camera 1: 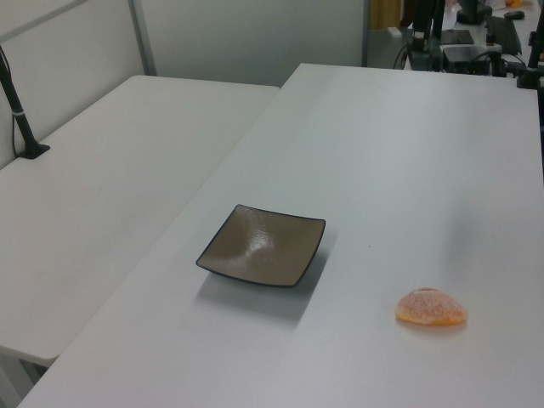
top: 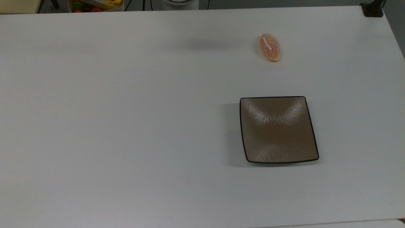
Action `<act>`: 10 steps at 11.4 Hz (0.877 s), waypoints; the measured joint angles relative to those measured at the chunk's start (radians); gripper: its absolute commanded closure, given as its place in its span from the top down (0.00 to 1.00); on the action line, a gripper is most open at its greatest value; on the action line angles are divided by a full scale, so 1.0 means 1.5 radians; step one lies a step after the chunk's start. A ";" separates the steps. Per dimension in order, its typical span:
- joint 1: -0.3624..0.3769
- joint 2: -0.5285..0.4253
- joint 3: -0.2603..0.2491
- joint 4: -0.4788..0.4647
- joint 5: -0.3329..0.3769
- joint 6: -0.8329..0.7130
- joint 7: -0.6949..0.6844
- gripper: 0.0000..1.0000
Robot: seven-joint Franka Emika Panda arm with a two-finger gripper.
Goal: Bread is placed on a ceramic plate
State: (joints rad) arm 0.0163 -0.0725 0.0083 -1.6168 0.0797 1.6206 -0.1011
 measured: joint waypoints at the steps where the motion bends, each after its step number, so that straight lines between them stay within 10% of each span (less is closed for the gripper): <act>1: 0.001 0.000 0.000 0.001 0.000 0.000 -0.004 1.00; 10: 0.007 0.001 0.001 0.000 0.000 0.000 -0.004 1.00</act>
State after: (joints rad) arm 0.0275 -0.0705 0.0098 -1.6162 0.0797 1.6206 -0.1066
